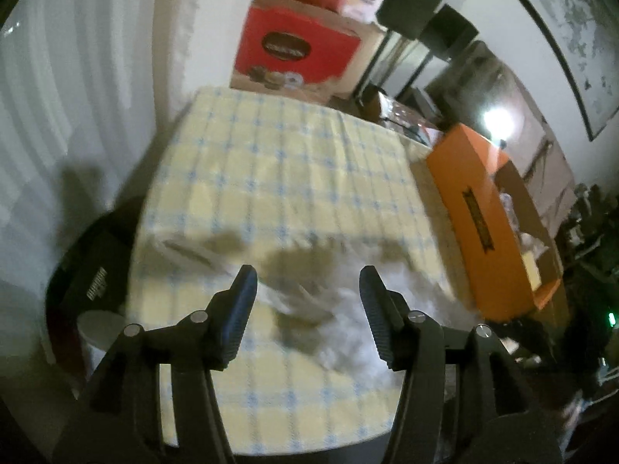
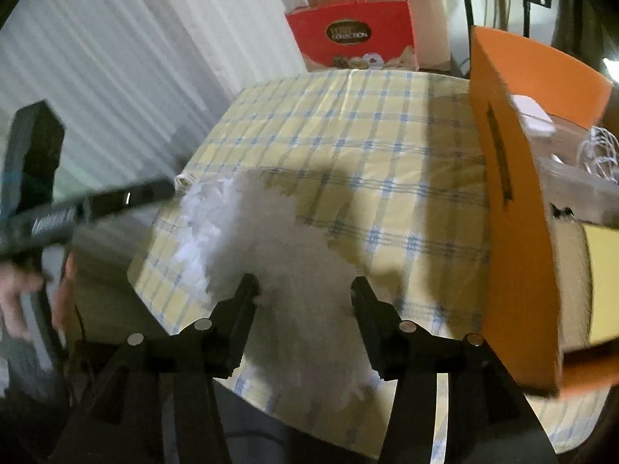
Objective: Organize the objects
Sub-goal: 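Lift the duster with the right gripper while the left gripper reaches its handle, then grasp the white duster handle with the left gripper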
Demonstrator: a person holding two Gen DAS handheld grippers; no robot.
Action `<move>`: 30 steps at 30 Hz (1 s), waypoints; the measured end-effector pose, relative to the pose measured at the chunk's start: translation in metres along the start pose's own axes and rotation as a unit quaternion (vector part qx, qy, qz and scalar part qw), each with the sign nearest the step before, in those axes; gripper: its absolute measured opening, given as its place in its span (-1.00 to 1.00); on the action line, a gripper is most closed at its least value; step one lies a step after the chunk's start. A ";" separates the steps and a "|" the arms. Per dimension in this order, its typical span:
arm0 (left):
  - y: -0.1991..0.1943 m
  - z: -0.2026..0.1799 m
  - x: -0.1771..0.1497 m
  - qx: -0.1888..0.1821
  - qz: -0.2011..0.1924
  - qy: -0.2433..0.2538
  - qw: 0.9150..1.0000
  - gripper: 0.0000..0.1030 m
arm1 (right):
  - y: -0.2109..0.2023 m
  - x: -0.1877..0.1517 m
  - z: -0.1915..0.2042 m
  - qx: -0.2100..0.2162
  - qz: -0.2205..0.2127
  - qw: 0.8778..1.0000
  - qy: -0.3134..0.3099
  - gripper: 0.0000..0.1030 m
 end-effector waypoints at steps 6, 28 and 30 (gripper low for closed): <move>0.025 0.020 0.014 0.032 0.010 0.031 0.999 0.01 | -0.002 -0.022 0.011 -0.032 0.024 0.999 -0.014 0.04; 0.055 0.023 -0.021 0.014 0.082 0.066 0.994 0.01 | 0.041 0.039 -0.010 -0.149 -0.032 0.988 -0.025 -0.67; 0.052 0.018 -0.028 0.004 0.086 0.067 0.994 0.01 | 0.044 0.054 -0.012 -0.162 -0.050 0.985 -0.027 -0.60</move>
Point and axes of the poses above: each gripper's, at about its wrist camera, not at the fingertips, and y roughly the way its jaws point, z to its left, x to its top, the point moved 4 cm from there along y, roughly the way its jaws point, and after that the axes turned 5 degrees about y, right-handed, at the moved point
